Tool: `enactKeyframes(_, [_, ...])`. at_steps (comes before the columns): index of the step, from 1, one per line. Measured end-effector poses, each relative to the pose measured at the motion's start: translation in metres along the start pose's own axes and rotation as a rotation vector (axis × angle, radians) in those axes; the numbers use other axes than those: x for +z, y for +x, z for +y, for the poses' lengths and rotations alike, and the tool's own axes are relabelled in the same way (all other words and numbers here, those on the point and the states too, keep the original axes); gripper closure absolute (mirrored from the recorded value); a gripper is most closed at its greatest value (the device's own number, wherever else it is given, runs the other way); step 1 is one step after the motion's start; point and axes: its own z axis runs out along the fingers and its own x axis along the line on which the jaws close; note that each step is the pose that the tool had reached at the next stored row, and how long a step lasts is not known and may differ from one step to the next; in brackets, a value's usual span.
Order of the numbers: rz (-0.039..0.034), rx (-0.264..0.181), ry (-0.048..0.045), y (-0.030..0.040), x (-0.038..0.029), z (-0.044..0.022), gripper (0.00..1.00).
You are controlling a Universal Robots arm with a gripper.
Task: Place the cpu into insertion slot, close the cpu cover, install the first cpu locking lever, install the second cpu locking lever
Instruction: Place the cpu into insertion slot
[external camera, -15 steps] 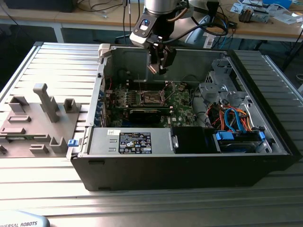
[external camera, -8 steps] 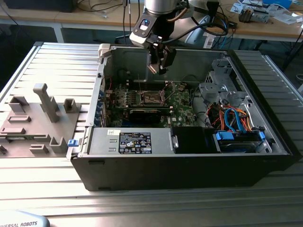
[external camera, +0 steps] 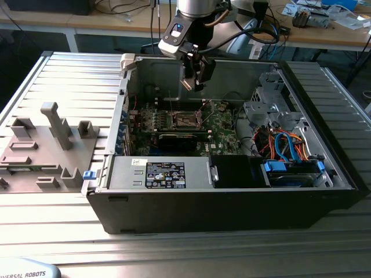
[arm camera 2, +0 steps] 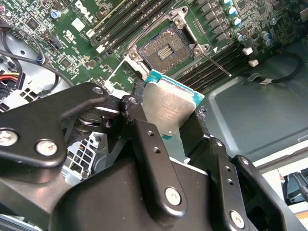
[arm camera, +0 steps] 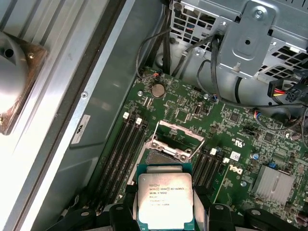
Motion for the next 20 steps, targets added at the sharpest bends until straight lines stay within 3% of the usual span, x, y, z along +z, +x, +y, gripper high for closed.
enactKeyframes(20, [-0.0014, 0.018, -0.0003, 0.0000, 0.0000, 0.0000, 0.46])
